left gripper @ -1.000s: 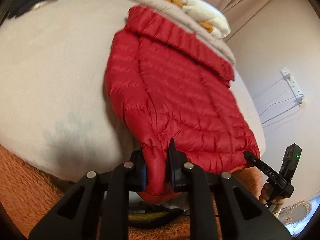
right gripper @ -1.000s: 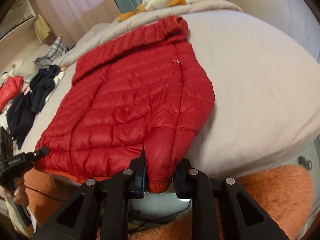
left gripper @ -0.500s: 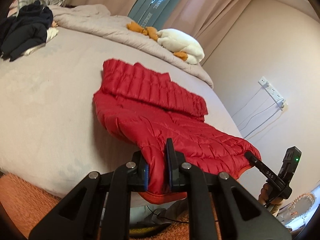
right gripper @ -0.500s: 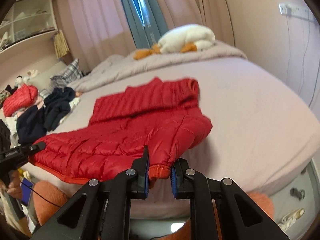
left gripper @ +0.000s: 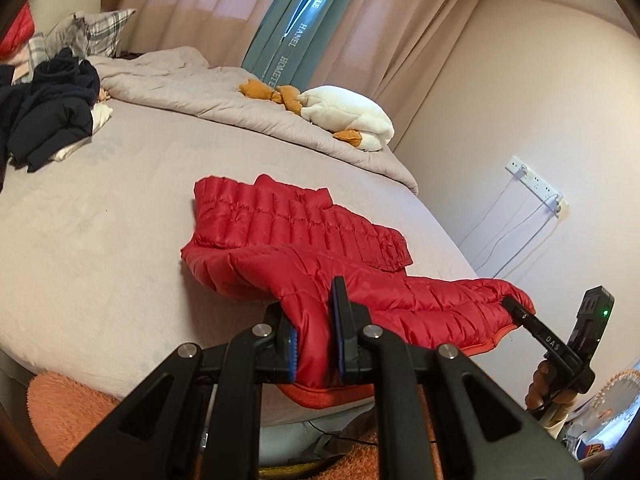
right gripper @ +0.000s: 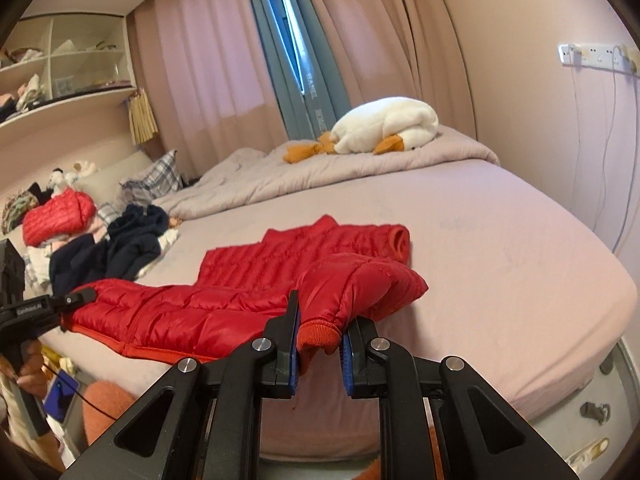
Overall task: Fold large clothes
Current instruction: 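Lift the hem with both grippers and fold it toward the collar, then hold the folded hem above the jacket with both grippers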
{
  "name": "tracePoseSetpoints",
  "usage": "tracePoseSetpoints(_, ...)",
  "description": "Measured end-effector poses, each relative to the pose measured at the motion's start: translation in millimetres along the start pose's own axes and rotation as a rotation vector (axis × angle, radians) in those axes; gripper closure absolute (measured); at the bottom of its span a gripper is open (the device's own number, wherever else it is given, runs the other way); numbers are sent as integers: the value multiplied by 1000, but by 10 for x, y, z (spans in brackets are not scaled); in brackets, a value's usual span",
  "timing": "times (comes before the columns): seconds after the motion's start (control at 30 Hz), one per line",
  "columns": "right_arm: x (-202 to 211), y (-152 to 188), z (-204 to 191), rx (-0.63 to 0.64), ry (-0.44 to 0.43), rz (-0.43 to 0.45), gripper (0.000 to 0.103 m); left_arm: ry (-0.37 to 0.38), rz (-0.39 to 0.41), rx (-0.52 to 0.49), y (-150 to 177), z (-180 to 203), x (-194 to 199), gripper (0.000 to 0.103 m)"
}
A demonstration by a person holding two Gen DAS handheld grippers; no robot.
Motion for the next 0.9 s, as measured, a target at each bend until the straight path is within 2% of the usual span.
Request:
tracePoseSetpoints(0.27,161,-3,-9,8,4,33,86,-20,-4,-28,-35,76,144,90)
tracePoseSetpoints(0.5,239,-129,19,11,7,83,86,-68,37,-98,-103,192,155,90)
tracePoseSetpoints(0.9,12,-225,61,-18,13,86,86,-98,61,-65,-216,109,-30,89)
Point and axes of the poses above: each gripper's, at about its wrist camera, not at the fingertips, and x roughly against the way its jaws point, z to its right, y to its underside, the point moved 3 cm from there along -x, roughly the way its jaws point, and after that the axes turned 13 degrees about x, right-handed, at the moved point
